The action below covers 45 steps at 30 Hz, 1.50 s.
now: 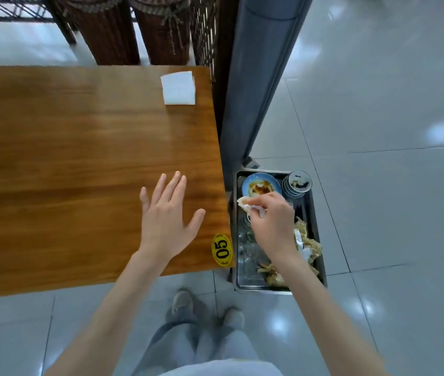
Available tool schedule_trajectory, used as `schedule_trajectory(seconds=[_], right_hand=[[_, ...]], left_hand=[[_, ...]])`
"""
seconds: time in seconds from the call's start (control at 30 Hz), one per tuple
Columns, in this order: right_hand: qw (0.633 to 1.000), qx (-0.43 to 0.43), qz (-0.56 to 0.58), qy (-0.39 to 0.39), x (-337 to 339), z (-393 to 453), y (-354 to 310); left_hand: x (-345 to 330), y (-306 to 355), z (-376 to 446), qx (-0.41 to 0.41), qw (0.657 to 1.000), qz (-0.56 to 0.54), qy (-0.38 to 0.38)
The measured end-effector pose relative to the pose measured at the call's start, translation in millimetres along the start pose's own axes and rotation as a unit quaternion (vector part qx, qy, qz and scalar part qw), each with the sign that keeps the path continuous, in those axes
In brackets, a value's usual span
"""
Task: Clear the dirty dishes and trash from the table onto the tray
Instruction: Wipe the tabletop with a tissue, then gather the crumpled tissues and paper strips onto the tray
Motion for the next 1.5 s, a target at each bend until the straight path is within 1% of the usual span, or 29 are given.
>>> schedule_trajectory(seconds=[0.13,0.27,0.47,0.57,0.7,0.93,1.03,1.1,1.27,1.5], right_hand=[[0.999,-0.027,-0.013,0.017,10,-11,45],[0.999,-0.039,-0.019,0.023,17,-17,101],[0.997,-0.054,-0.058,-0.025,-1,-20,196],[0.995,-0.067,-0.068,-0.038,-14,-17,242],[0.991,-0.075,-0.087,-0.063,-45,-16,293],[0.979,-0.104,-0.121,-0.127,-107,-45,368],[0.966,-0.115,-0.148,-0.179,-130,-64,389],[0.96,-0.111,-0.164,-0.199,-140,-70,396],[0.958,-0.119,-0.18,-0.192,-140,-66,405],[0.964,-0.115,-0.145,-0.19,-131,-54,394]], left_hand=[[-26,16,-12,-0.009,1.0,-0.002,-0.01],[-54,38,-21,-0.001,1.0,0.002,-0.006],[-105,89,-21,-0.013,0.999,-0.024,0.026],[-140,118,-17,-0.031,0.999,-0.024,0.023],[-190,141,-15,-0.049,0.998,-0.029,0.01],[-250,142,-21,-0.043,0.999,-0.027,-0.004],[-263,138,-24,-0.04,0.999,-0.017,-0.01],[-267,135,-25,-0.038,0.999,-0.015,-0.009],[-270,133,-23,-0.033,0.999,-0.015,-0.003],[-258,138,-26,-0.027,0.999,-0.024,-0.006]])
Point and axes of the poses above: each hand's wrist, its own z-axis towards the middle knuckle, its own x-axis out of the back of the hand, y = z × x, the point moved 8 cm from there along z, towards the middle knuckle, and after that the axes turned 8 degrees about -z, right-handed, at the moved point
